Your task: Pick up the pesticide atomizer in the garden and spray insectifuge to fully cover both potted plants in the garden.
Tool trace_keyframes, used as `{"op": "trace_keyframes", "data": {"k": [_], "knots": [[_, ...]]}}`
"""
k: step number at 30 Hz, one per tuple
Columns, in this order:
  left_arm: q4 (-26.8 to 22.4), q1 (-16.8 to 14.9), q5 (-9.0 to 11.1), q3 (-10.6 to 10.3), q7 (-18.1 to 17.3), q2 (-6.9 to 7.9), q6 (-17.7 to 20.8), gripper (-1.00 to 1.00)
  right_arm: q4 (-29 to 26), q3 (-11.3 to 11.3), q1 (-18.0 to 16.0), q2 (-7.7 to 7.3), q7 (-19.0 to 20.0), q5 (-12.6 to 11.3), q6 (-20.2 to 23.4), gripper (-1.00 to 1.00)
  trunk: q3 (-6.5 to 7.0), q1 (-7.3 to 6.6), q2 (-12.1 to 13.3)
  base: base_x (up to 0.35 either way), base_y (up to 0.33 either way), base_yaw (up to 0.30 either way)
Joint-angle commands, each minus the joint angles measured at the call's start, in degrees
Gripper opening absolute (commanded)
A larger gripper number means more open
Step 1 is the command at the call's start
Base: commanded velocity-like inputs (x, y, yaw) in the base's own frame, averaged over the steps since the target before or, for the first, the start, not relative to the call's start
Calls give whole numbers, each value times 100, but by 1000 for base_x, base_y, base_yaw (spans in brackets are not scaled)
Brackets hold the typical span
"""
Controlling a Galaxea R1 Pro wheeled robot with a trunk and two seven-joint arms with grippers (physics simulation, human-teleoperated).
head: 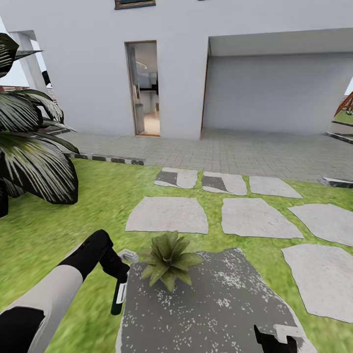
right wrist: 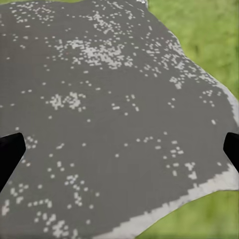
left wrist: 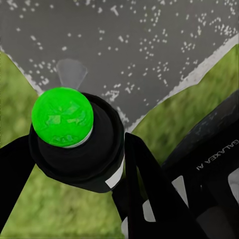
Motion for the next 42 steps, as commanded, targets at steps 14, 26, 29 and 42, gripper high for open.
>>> {"op": "trace_keyframes", "data": {"k": [14,26,29,42], "knots": [[-2,66,-68,-229,-42,33,-23,-100,9,-42,-5,-7,39,35,-20,100,-6,-1,-2,0,0,0],[-2,59,-69,-240,-58,23,-17,-100,34,-50,-5,-8,22,27,-27,100,-6,-1,-2,173,0,0],[79,240,-53,-816,-67,67,-3,-100,39,-48,-5,10,22,27,-24,100,-6,-1,-2,106,0,-19],[92,185,-27,-819,-80,42,2,-100,39,-49,-5,10,21,27,-24,100,-6,-1,-2,-8,0,-38]]}}
